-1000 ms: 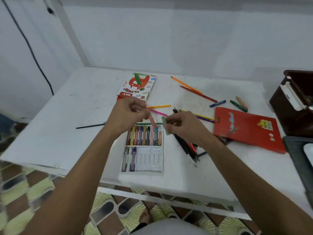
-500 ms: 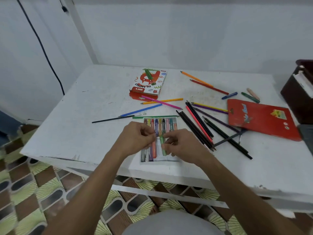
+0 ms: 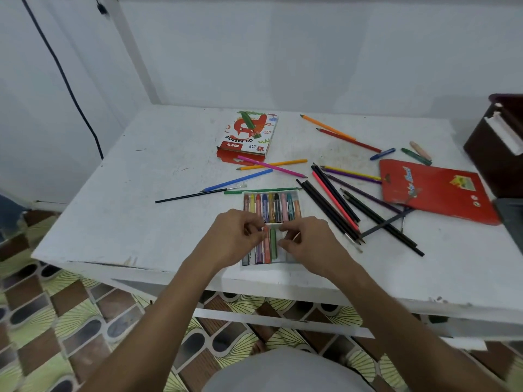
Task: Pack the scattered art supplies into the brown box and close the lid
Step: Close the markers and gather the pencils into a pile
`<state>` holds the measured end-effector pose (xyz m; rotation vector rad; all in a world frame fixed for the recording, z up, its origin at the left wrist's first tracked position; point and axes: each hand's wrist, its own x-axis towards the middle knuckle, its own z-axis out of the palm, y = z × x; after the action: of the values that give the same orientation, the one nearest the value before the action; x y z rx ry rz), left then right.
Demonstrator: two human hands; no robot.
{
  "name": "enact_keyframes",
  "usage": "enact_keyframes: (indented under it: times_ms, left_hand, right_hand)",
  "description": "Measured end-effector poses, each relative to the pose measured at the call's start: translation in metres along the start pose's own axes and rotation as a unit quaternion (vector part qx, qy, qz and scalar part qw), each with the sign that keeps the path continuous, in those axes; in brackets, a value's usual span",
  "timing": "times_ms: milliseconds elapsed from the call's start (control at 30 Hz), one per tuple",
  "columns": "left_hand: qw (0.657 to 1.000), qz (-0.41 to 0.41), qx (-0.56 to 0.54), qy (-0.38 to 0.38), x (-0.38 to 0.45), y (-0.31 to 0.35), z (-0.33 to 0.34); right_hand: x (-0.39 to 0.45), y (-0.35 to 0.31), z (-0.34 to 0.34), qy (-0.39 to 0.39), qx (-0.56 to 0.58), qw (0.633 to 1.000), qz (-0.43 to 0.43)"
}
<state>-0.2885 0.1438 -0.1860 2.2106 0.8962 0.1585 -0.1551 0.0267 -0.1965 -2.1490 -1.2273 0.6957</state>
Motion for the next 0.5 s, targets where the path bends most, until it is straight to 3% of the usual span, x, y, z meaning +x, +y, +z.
enact_keyframes:
  times_ms: [200, 500]
  left_hand:
    - [0.999, 0.026, 0.013, -0.035, -0.007, -0.003, 0.001]
    - [0.996, 0.037, 0.070, -0.045, -0.005, -0.002, 0.003]
  right_hand:
    - [-0.002, -0.005, -0.003, -0.058, 0.004, 0.997, -0.046]
    - [0.006, 0.005, 0.004, -0.048, -0.074, 0.994, -0.057]
